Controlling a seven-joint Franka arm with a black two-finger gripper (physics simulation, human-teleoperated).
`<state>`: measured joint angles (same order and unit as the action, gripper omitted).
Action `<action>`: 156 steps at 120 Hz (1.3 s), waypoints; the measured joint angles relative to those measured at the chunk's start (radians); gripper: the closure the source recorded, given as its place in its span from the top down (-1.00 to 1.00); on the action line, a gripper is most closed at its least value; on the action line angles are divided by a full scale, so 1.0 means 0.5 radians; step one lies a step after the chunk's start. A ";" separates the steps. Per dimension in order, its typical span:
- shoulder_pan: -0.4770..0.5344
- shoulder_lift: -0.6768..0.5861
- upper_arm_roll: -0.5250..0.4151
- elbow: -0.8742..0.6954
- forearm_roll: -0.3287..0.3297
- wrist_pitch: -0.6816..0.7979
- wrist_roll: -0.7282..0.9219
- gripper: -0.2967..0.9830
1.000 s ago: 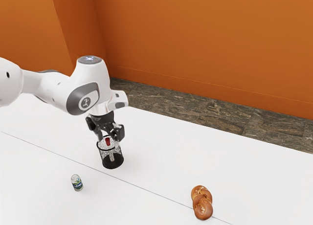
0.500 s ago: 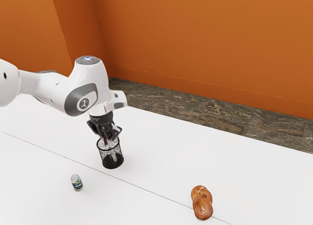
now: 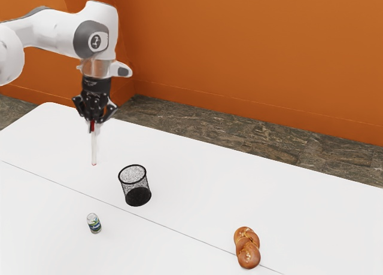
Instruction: Take the marker out of the pen holder and place it to the left of the pen holder.
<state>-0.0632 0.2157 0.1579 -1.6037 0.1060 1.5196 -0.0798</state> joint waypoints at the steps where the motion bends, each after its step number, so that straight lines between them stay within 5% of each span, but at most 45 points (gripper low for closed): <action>1: 0.010 0.029 0.012 0.028 0.001 -0.042 0.002 -0.66; 38: 0.055 0.655 0.218 0.244 0.131 -0.968 0.053 -0.66; 102: 0.184 1.163 0.204 0.493 0.153 -1.162 0.134 -0.58; 121: 0.185 1.170 0.205 0.566 0.101 -1.120 0.148 -0.04; 135: 0.187 1.083 0.222 0.981 -0.060 -1.093 0.155 0.20; 146: 0.185 0.784 0.154 1.066 -0.167 -1.009 0.159 0.32; 156: 0.130 0.239 0.000 0.627 -0.152 -0.808 0.152 0.39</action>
<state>0.0019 0.3351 0.1579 -1.2903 0.0298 1.1158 -0.0038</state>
